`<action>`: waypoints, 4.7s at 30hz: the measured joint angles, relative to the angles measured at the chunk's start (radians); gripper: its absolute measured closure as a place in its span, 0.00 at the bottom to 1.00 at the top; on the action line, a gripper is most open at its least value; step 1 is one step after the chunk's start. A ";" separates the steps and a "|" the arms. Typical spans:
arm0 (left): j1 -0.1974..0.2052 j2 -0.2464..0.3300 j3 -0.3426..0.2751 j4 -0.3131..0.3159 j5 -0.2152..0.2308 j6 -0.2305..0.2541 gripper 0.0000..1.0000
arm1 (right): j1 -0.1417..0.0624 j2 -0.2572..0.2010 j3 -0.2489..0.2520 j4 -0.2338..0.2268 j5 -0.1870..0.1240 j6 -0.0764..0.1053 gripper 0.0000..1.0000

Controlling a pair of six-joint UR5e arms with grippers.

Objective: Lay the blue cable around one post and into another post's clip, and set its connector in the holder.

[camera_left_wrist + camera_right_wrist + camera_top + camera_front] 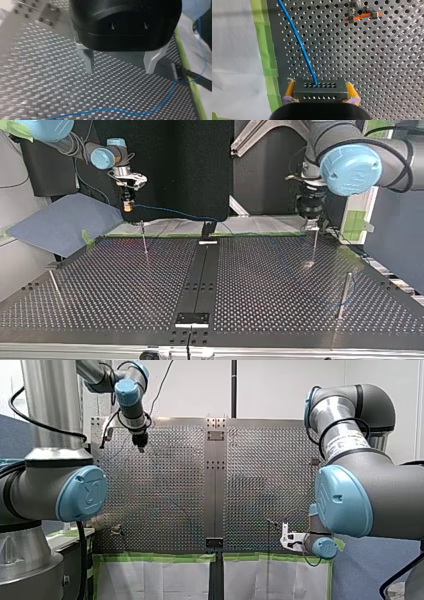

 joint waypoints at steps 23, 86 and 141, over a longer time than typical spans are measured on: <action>-0.207 -0.207 -0.160 0.207 0.101 -0.186 0.01 | 0.000 -0.001 0.000 0.004 -0.004 -0.001 1.00; -0.405 -0.771 0.051 0.771 0.150 -0.128 0.01 | 0.009 -0.002 0.000 0.003 0.006 0.002 1.00; -0.391 -1.279 0.175 1.279 0.132 -0.082 0.01 | 0.010 -0.002 -0.003 0.004 0.017 0.002 1.00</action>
